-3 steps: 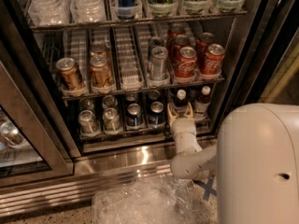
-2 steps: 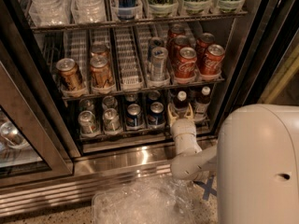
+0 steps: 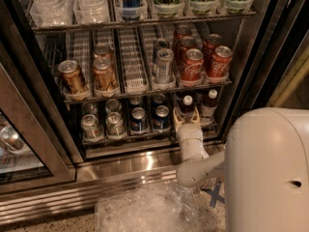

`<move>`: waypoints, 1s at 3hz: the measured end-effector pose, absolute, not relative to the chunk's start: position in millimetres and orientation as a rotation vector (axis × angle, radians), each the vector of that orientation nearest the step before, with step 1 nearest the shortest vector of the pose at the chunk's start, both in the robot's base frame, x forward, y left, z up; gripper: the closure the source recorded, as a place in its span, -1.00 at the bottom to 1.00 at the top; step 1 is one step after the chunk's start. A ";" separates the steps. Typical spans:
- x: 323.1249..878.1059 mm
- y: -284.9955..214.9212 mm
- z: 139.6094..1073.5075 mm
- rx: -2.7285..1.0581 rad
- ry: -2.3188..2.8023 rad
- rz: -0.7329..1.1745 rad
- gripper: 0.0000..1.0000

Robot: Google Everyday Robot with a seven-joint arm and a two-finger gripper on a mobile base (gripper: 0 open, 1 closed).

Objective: Pick blue plastic bottle from bottom shelf of fridge

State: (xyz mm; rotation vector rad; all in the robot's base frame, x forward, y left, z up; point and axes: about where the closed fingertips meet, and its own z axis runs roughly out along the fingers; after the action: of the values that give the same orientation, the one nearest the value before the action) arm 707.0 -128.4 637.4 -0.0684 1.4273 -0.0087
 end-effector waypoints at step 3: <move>700.2 -123.9 647.0 -0.086 1.420 -0.010 1.00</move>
Offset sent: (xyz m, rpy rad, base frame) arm -0.0604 0.0279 0.0759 -0.0720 -0.0336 0.0728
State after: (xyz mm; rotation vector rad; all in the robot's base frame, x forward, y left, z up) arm 700.2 -123.9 647.0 -0.0860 1.4199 -0.0099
